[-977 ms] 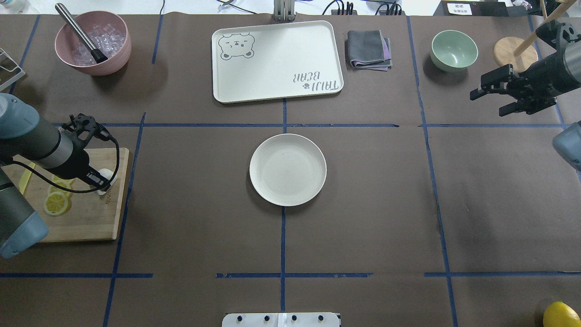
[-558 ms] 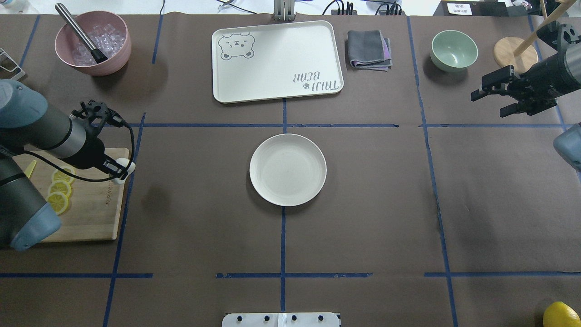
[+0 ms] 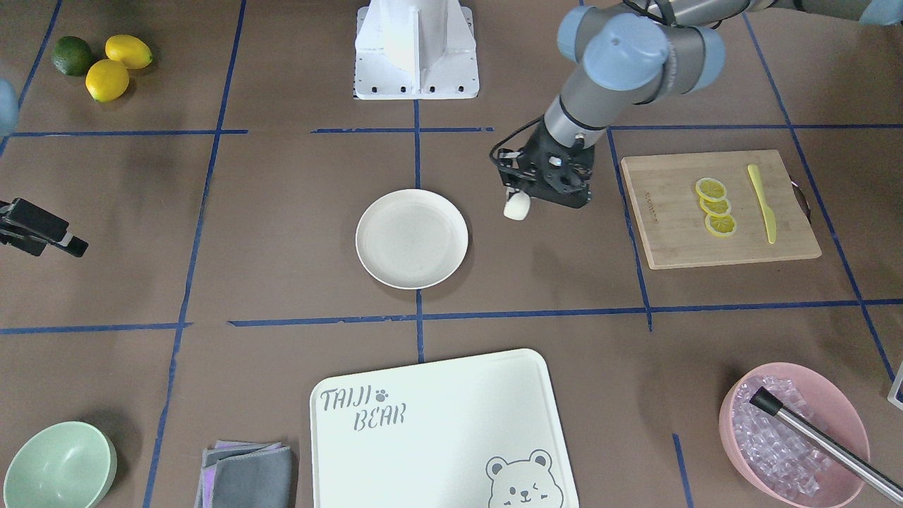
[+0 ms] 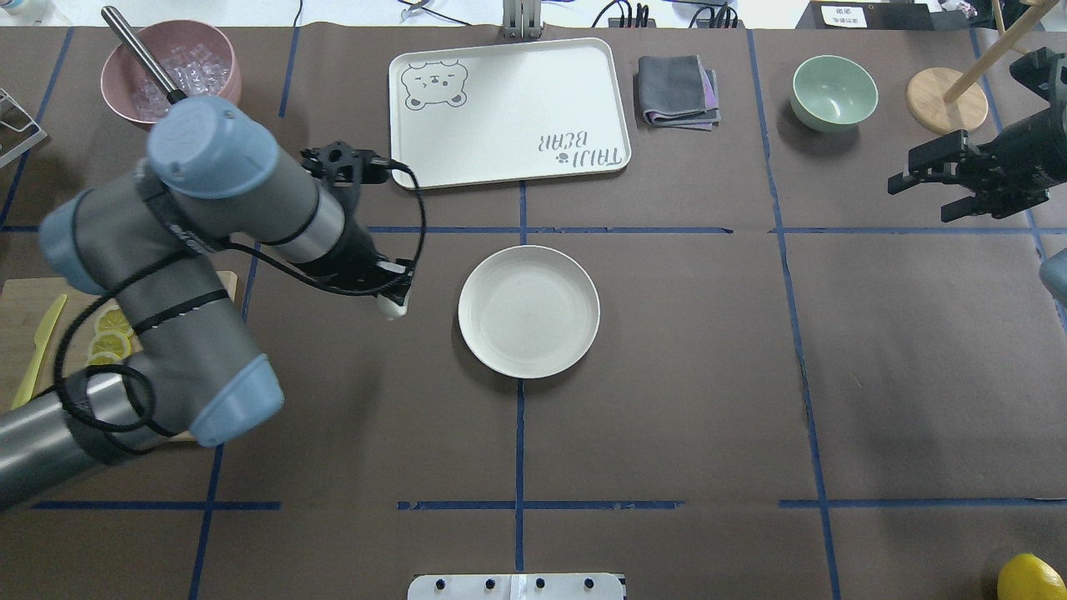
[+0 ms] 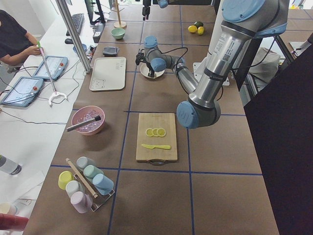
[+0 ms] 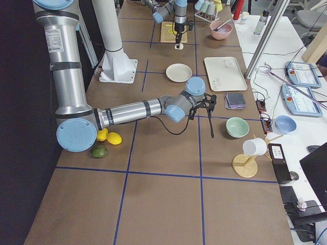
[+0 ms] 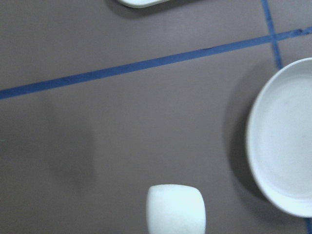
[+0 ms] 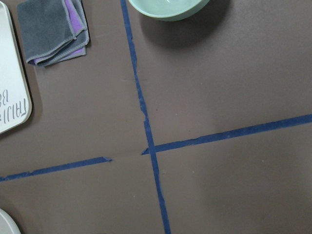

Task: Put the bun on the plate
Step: 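Carry the white bun with the left gripper over the white plate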

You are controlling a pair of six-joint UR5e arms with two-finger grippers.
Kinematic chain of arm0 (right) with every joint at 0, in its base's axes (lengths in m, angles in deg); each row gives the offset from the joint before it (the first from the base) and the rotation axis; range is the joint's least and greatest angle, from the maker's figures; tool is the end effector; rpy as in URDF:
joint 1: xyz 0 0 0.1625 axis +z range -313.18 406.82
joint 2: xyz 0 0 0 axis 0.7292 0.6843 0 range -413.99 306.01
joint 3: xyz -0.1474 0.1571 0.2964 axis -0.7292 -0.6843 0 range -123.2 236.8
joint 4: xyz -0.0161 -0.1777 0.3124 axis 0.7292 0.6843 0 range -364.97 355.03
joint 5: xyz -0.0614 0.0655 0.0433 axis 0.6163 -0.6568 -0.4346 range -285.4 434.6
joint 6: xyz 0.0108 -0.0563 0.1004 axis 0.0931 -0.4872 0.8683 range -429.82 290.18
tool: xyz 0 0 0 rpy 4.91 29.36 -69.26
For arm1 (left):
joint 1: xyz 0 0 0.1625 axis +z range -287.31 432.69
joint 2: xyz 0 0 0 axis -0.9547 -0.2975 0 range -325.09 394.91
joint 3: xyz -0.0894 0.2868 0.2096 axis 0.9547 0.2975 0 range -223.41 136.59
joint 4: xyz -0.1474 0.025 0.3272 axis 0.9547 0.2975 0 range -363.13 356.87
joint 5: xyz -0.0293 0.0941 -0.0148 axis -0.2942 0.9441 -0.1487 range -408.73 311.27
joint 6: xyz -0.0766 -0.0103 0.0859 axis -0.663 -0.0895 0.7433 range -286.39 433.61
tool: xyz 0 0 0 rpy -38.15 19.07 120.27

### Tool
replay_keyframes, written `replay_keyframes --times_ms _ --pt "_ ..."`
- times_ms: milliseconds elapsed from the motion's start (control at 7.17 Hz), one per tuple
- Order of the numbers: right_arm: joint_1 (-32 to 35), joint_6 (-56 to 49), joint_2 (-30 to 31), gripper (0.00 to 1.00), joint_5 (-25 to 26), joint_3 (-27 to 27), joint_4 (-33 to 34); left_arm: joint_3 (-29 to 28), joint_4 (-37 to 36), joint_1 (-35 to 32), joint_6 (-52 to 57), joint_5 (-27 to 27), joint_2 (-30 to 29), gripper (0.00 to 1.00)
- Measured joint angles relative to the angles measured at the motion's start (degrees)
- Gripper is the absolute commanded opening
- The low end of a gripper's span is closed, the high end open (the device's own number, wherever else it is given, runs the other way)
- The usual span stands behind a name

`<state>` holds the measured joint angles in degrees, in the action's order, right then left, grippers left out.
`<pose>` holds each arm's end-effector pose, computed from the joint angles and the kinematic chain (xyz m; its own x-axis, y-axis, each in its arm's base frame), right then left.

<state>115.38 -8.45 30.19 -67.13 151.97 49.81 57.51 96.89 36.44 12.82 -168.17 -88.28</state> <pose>-0.1380 -0.4677 0.4408 0.3989 0.2040 0.8940 -0.2030 0.9704 -0.1309 0.4228 -0.4049 0.2147 0.5070 0.1552 -0.8479 -0.0614 0.9877 0.1440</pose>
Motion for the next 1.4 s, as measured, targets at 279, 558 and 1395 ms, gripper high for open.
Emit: replay_keyframes --times_ms 279,558,1395 --pt "1.0 -3.3 1.1 1.00 0.0 -0.6 0.1 -9.6 -0.8 5.4 -8.0 7.4 -11.3 0.25" --pt "1.2 -3.9 1.5 1.00 0.0 -0.7 0.1 -17.8 -0.7 8.2 -9.8 13.6 -16.4 0.25" --pt "1.1 -4.0 1.3 1.00 0.1 -0.7 0.1 -23.1 -0.2 9.9 -9.6 15.5 -17.4 0.83"
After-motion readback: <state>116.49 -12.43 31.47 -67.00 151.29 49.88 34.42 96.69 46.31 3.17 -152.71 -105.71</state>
